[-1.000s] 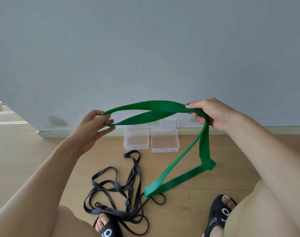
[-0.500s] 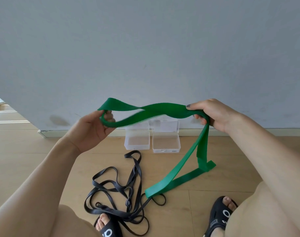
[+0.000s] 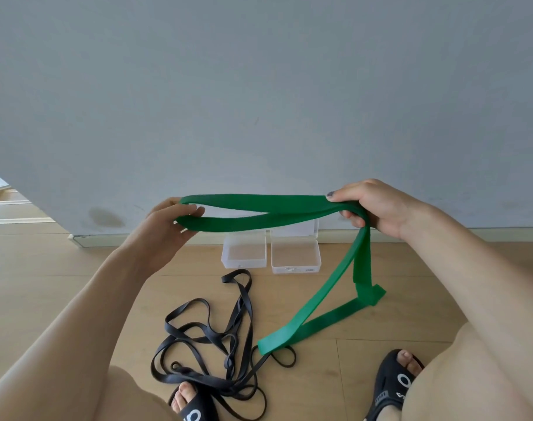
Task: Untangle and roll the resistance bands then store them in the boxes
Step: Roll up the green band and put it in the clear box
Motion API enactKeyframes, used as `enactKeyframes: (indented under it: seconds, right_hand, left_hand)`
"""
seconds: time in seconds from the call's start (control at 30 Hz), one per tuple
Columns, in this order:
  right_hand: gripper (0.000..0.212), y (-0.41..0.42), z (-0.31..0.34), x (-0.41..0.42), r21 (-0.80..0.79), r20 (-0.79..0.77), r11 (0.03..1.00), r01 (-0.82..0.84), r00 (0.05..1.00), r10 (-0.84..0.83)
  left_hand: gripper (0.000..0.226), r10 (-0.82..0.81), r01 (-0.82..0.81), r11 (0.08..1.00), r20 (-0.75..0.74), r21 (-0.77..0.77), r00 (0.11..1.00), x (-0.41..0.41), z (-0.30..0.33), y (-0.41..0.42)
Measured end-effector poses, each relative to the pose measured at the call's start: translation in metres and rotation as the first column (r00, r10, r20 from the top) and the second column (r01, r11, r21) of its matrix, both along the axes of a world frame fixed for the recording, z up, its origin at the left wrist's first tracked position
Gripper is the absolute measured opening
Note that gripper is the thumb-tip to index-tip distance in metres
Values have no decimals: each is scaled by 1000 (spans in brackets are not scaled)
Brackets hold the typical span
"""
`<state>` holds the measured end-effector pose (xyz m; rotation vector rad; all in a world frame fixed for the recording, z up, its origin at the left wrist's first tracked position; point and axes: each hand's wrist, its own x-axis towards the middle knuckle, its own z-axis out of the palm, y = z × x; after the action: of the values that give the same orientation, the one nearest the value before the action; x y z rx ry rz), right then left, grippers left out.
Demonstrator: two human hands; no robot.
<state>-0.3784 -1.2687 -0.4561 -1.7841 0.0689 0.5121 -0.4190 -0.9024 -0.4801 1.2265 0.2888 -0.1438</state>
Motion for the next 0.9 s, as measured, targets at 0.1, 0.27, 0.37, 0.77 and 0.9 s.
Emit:
enactKeyframes:
  seconds: [0.1,0.27,0.37,0.77,0.9]
  right_hand:
    - [18,-2,-6,0,-147,8,985,-94,995,96]
    - [28,10,-27,-4,-488,-50,818,-305,945,322]
    - [25,18,-42,-8,-585,-197,644,-493,857,477]
    - [44,60,-1,-37,89,-30,985,-148,988,151]
    - [65,77,-6,-44,-26,65,998,-50,997,51]
  left_hand:
    - [11,22,-23,1000,101,10,995,2,3,-2]
    - [22,-22,21,1000,272,6,962,0,16,-12]
    - [21,-83,73,996,349,41,934,-5,29,-30]
    - [31,-433,106,685,286,721,855,-16,7,-109]
    - [31,-451,56,644,319,763,834,-17,8,-117]
